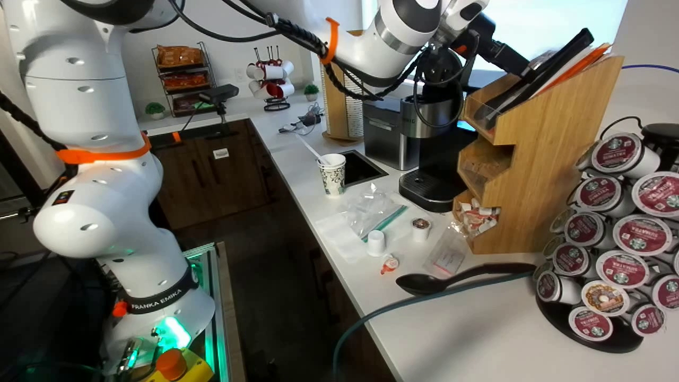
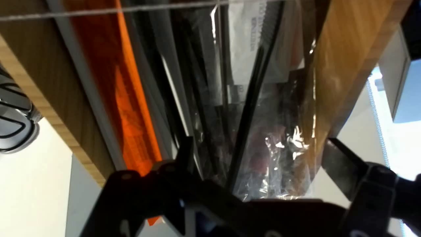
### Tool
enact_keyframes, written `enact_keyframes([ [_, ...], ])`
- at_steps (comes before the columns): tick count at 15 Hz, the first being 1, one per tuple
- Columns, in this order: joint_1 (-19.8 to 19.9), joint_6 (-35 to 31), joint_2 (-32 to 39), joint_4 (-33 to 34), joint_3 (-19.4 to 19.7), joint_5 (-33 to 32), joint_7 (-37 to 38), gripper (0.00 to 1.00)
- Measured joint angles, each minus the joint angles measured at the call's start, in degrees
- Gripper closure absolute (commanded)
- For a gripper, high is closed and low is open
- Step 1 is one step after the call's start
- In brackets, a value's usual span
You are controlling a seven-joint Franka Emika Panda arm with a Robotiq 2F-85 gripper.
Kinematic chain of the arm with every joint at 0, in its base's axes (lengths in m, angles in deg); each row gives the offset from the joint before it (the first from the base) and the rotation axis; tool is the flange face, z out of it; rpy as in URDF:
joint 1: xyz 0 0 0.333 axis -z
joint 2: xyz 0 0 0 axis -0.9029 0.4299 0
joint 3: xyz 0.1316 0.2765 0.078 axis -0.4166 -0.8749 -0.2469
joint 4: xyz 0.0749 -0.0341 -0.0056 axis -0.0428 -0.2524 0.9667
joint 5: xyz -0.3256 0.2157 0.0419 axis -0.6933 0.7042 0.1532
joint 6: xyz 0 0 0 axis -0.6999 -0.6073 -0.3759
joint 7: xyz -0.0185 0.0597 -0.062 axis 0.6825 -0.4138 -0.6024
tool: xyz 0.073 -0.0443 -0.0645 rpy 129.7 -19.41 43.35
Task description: Put the black object on the counter
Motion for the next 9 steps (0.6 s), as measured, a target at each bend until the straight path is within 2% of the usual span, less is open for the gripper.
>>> enact_keyframes([
  [9,0.1,0.0,-0.3,0.1,-0.1,0.8,-1.1,0.0],
])
